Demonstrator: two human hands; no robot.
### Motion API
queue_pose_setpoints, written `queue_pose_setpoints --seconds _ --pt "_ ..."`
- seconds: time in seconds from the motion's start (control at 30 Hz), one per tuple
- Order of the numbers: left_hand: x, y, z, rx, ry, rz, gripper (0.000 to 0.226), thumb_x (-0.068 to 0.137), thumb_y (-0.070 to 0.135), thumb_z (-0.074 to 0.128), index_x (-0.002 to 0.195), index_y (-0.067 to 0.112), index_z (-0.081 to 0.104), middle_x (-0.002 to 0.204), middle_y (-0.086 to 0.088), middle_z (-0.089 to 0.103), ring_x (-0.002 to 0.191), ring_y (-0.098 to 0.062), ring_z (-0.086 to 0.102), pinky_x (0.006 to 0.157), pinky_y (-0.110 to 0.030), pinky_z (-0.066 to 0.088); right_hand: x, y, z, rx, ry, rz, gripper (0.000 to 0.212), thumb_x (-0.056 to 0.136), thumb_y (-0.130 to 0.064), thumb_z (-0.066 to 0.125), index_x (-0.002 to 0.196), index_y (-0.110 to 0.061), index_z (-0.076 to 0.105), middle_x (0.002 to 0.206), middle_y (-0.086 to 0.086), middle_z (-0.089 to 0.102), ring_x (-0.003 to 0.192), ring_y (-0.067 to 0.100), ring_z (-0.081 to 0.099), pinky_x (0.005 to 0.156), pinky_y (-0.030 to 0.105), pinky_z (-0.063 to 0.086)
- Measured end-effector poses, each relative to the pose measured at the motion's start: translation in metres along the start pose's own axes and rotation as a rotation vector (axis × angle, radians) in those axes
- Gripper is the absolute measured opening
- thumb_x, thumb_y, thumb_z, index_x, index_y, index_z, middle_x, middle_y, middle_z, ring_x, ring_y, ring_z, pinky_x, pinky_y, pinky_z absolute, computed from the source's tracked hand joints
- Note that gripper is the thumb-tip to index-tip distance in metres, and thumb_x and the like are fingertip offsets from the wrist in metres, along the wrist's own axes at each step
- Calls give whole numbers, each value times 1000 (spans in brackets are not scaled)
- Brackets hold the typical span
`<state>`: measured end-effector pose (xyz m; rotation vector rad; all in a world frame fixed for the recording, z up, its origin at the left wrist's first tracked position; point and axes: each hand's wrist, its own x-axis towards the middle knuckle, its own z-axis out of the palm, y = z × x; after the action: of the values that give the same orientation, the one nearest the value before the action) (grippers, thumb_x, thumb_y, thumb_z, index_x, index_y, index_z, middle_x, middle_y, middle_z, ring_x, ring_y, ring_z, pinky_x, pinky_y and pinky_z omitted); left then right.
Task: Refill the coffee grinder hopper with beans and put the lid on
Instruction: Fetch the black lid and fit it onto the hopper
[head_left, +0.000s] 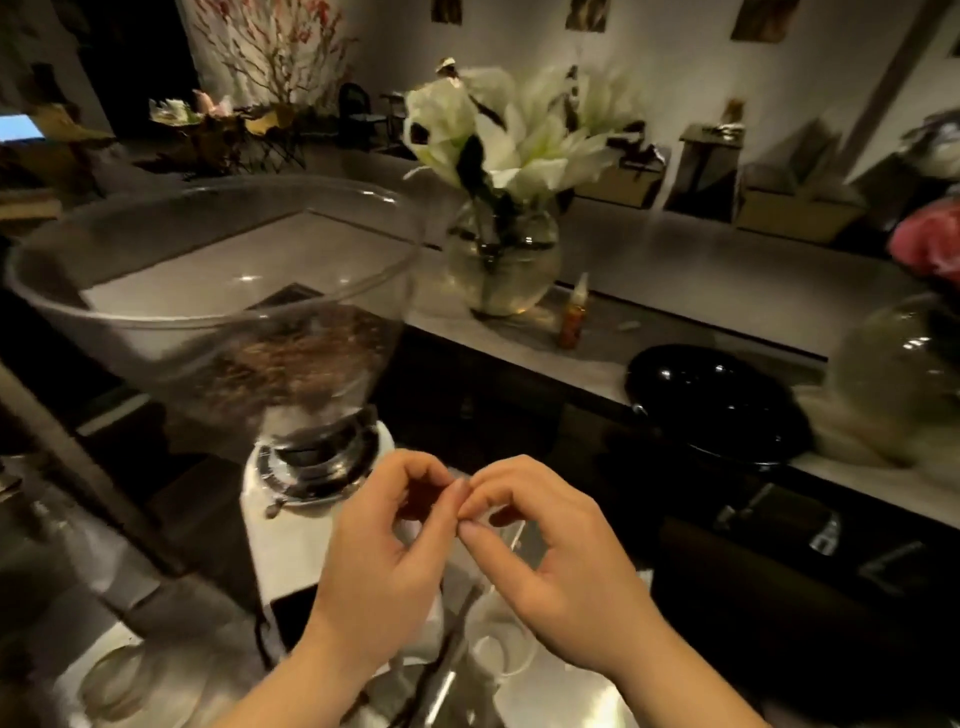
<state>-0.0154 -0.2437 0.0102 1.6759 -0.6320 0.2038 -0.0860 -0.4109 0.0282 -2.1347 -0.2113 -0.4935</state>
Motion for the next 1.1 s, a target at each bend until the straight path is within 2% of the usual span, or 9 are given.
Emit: queue_pose_setpoints --seconds 0.07,0.23,0.33,0.47,0.57,0.7,0.8,0.93,1.1 --pt "12 -2 39 9 -88 2 6 100 32 69 99 36 65 91 6 71 79 -17 71 65 -28 56 -10 22 -30 -48 55 28 9 101 -29 74 106 -35 70 114 -22 66 112 8 69 91 22 56" --pt "33 -5 97 28 -227 -9 5 98 41 67 100 37 66 92 6 73 80 -17 72 66 -23 56 -19 64 -82 -126 47 89 7 102 -38 70 109 -39 71 115 -25 66 111 3 69 90 26 59" --pt "53 -12 143 68 -311 -20 10 97 34 71 106 35 66 100 11 72 91 -13 73 74 -17 55 -24 100 -115 -202 89 66 11 103 -37 70 113 -35 72 115 -22 68 112 3 68 92 32 59" --pt "87 -19 185 251 -456 91 36 93 30 76 126 26 62 121 19 65 116 -7 66 97 -27 56 -23 135 -153 -376 205 39 20 101 -34 73 120 -27 75 127 -10 72 127 9 65 105 39 56" --pt "119 -24 216 608 -606 335 75 88 48 70 156 31 42 160 10 43 151 -12 39 125 -35 36 -19 159 -183 -556 198 39 40 98 -45 73 133 -26 71 145 -4 68 148 17 55 122 53 45" --pt "153 -35 255 918 -754 538 104 86 60 69 171 34 16 179 3 17 166 -19 10 132 -44 7 -14 183 -207 -767 -1 322 85 88 -72 65 162 -37 42 175 -7 36 168 19 18 135 62 14" --pt "156 -51 271 980 -844 536 98 92 55 65 172 35 12 179 2 21 167 -20 13 135 -49 13 -17 199 -203 -827 -57 432 97 90 -66 71 170 -38 24 182 -6 20 170 20 7 135 61 4" --pt "143 -61 269 924 -769 530 83 94 44 60 170 29 28 172 -3 37 164 -25 25 131 -54 28 -21 206 -191 -856 90 351 83 88 -34 82 164 -31 48 171 -1 46 164 27 34 134 61 18" --pt "132 -59 253 897 -705 509 87 88 18 72 167 24 37 165 -6 47 159 -30 34 121 -61 41 -22 202 -183 -869 77 267 86 85 -25 87 162 -28 50 168 3 51 162 31 37 132 66 20"
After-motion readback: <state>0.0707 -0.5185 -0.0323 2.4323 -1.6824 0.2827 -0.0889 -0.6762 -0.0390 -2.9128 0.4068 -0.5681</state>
